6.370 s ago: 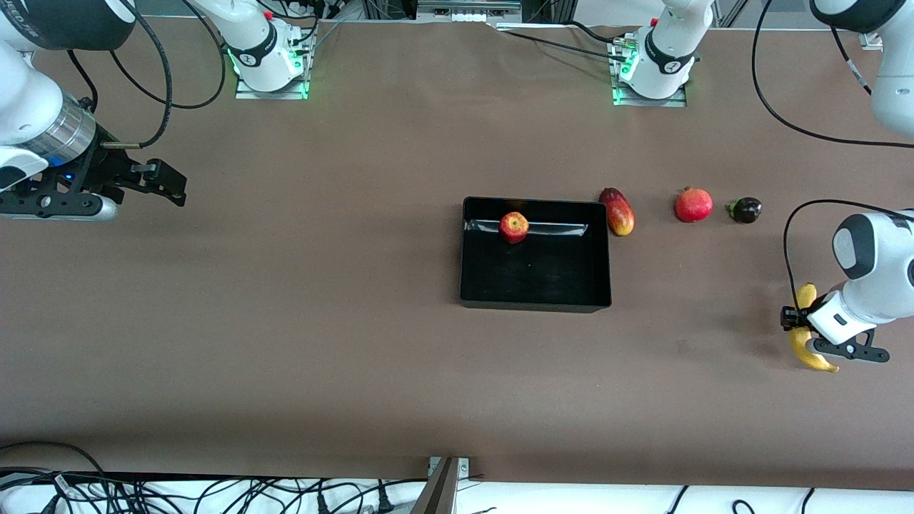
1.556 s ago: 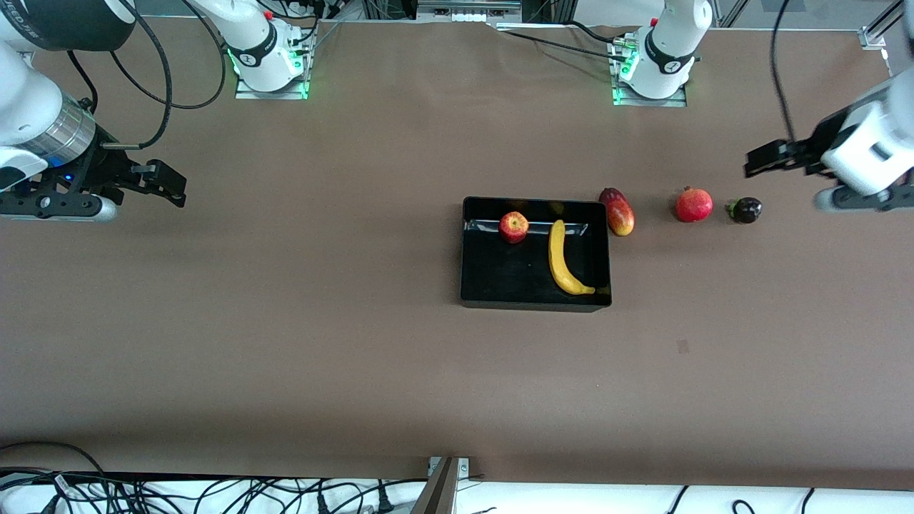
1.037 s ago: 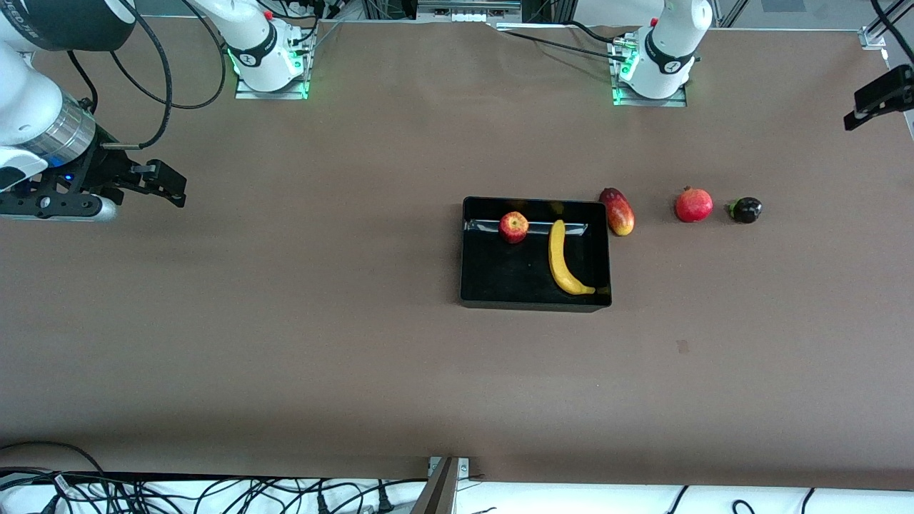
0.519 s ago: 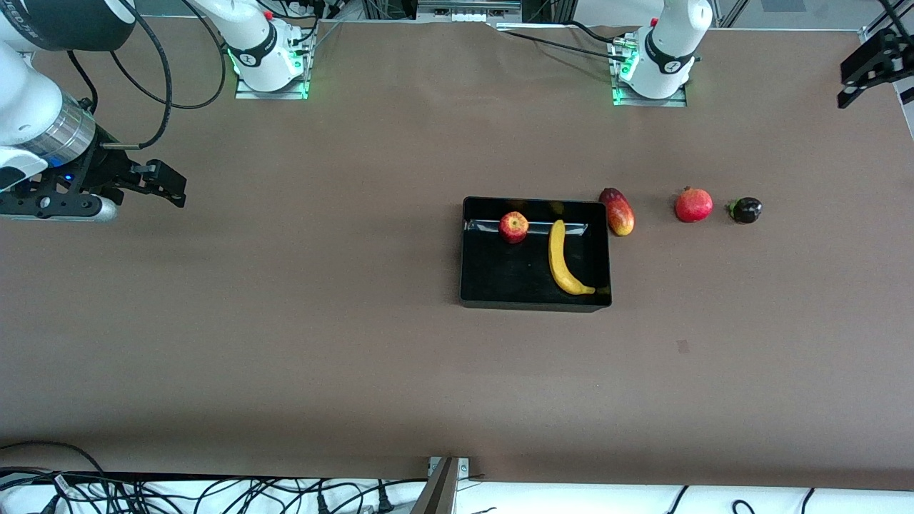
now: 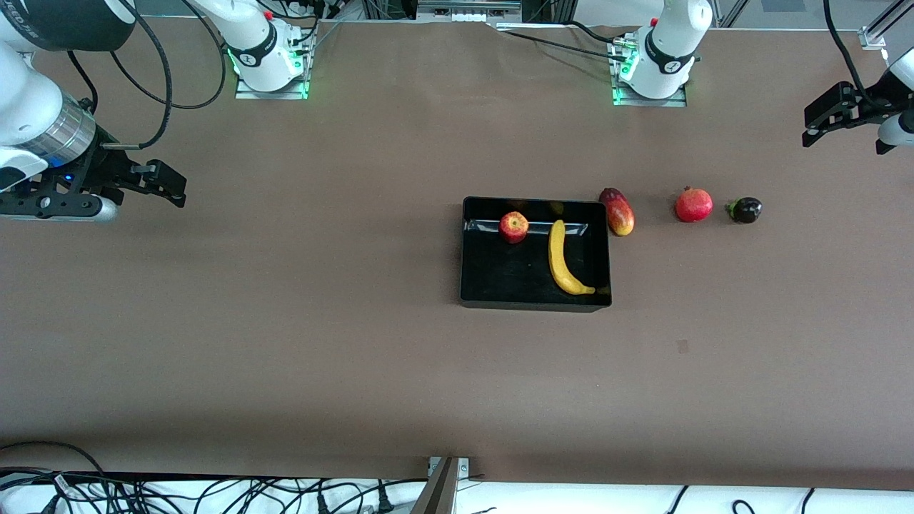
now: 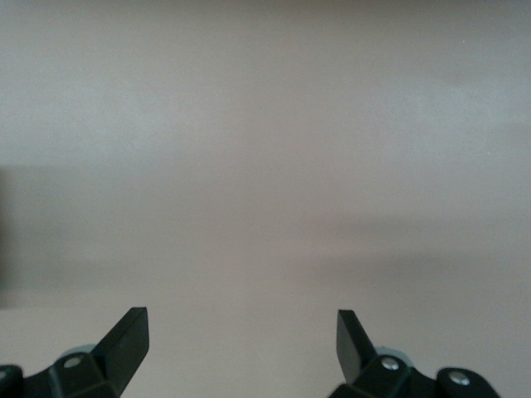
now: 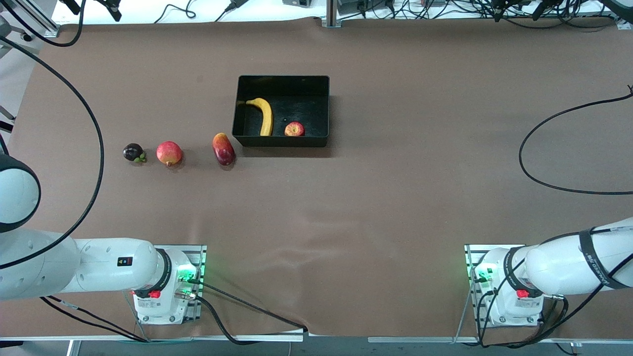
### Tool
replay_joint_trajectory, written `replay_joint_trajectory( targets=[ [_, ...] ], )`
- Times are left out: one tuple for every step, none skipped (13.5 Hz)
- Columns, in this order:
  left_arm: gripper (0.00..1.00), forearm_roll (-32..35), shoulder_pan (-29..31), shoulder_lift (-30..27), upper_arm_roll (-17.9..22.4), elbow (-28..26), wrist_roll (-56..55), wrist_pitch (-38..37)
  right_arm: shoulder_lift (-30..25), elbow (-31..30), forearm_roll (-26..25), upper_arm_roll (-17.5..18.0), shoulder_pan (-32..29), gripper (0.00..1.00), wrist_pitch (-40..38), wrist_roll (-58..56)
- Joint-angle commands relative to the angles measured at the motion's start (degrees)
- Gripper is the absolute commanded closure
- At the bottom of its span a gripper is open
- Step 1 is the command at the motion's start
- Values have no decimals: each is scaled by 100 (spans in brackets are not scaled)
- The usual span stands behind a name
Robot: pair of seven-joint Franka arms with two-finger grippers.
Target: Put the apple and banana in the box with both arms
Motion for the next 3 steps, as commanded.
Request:
replay_joint_trajectory(
  targets=[
    [0, -175, 74, -37, -112, -403, -125, 469, 25, 77, -63, 48, -41, 0, -17, 30],
    [0, -263, 74, -54, -112, -518, -195, 533, 25, 77, -63, 48, -41, 0, -17, 29],
    [0, -281, 92, -46, -112, -554, -205, 551, 25, 86, -63, 48, -41, 0, -17, 38]
  ],
)
